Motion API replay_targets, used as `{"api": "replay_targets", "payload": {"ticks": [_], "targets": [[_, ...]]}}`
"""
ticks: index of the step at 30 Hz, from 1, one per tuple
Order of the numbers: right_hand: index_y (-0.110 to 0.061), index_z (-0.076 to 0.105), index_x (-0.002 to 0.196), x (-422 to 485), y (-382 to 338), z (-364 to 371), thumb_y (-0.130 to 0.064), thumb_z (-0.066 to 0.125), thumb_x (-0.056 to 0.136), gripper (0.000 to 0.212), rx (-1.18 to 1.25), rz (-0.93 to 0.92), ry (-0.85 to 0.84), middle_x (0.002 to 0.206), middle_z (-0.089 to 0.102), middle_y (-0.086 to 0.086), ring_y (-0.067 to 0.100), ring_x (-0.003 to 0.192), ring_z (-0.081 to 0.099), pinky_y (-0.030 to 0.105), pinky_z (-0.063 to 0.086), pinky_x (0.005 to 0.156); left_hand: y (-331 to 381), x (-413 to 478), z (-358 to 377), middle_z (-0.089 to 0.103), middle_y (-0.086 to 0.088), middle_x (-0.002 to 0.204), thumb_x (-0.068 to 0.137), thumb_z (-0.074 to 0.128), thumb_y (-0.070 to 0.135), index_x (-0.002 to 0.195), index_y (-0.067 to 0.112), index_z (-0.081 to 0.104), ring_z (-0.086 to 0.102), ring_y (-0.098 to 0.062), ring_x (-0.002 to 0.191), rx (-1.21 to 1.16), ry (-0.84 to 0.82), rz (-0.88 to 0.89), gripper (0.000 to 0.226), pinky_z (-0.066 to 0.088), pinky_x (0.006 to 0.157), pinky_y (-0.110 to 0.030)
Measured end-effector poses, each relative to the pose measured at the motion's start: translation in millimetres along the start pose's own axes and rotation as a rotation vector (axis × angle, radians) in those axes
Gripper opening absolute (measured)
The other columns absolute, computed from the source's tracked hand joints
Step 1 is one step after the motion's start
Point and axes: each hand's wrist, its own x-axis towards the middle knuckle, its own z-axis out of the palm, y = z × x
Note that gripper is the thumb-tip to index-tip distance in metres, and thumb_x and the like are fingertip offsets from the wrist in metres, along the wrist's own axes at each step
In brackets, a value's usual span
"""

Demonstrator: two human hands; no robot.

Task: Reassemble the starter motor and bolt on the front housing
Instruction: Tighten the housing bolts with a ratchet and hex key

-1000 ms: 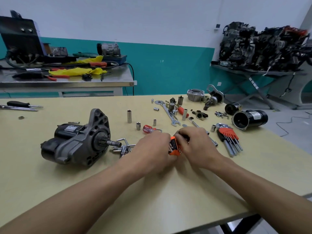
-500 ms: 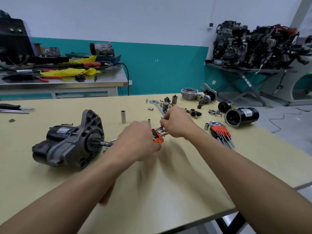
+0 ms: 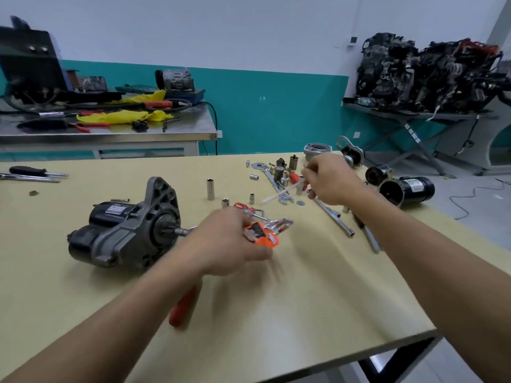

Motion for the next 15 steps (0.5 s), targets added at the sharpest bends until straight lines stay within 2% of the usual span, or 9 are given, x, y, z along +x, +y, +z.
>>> {"api": "replay_targets", "payload": {"ticks": [2,4,7,10,12,15], "targets": [[-0.008,0.064,0.084,-6,-7,5,-0.023,0.049,0.102,0.027,0.156,-0.006,0.086,0.075,0.07,0.005,0.011,0.051,0.069,0.033,0.058,0.051,12,13,15,0.066,-0.003,0.078,0.079,0.074,0.049,0.086,0.015,0.068,0.062,-0.02,0.072,0.119,0.047,0.091,0.035,0.049,0.063,-0.036],[-0.009,0.064,0.084,-16,-13,14,-0.022,0.052,0.101,0.025,0.291,0.007,0.078,0.072,0.07,0.003,0.01,0.048,0.067,0.027,0.051,0.044,18,24,27,0.065,-0.008,0.081,0.083,0.07,0.05,0.086,0.011,0.064,0.062,-0.025,0.076,0.223,0.002,0.143,0.04,0.05,0.066,-0.036],[-0.008,0.063,0.082,-33,-15,28,-0.018,0.055,0.1,0.022,0.578,0.035,0.038,0.07,0.071,0.007,0.015,0.048,0.065,0.026,0.048,0.046,11,34,37,0.063,-0.009,0.084,0.086,0.065,0.049,0.086,0.012,0.061,0.06,-0.028,0.082,0.289,-0.05,0.177,0.038,0.054,0.075,-0.04],[-0.002,0.062,0.086,-47,-21,35,-0.014,0.059,0.097,0.017,0.898,0.088,0.002,0.068,0.07,0.01,0.018,0.049,0.064,0.024,0.047,0.045,10,26,30,0.061,-0.005,0.107,0.091,0.057,0.056,0.106,0.015,0.066,0.053,-0.023,0.107,0.474,0.022,0.202,0.045,0.049,0.09,-0.04],[-0.004,0.062,0.084,-54,-28,36,-0.011,0.064,0.095,0.013,0.998,0.08,-0.038,0.07,0.072,0.011,0.02,0.052,0.065,0.025,0.047,0.046,10,7,13,0.063,0.004,0.11,0.093,0.056,0.056,0.112,0.022,0.07,0.054,-0.017,0.109,0.416,0.244,0.299,0.041,0.049,0.089,-0.039],[-0.009,0.063,0.08,-66,-34,30,-0.007,0.07,0.089,0.012,1.03,0.026,-0.111,0.073,0.074,0.013,0.022,0.056,0.068,0.024,0.049,0.049,-11,-24,-34,0.066,0.01,0.085,0.088,0.06,0.047,0.091,0.021,0.075,0.057,-0.012,0.081,0.16,0.756,0.502,0.03,0.051,0.067,-0.036]]}}
